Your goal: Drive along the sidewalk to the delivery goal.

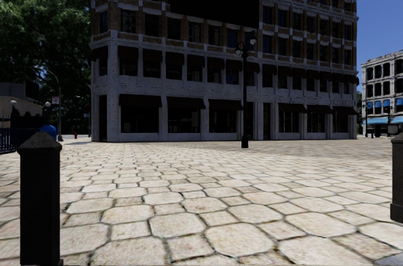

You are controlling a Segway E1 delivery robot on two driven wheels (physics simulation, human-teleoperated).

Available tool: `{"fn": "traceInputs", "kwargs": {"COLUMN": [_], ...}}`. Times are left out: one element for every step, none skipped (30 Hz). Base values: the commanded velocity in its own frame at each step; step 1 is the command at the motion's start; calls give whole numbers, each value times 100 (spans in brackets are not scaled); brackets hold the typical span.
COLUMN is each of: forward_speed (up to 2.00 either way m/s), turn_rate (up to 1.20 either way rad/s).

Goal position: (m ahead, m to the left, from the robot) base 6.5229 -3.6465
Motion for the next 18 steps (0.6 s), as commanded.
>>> {"fn": "traceInputs", "kwargs": {"forward_speed": [154,154,154,154,154,154,154,154,154,154,154,154,154,154,154,154,154,154], "turn_rate": [-6,0,0,0,0,0,0,0,0,0,0,0,0,0,0,0,0,0]}}
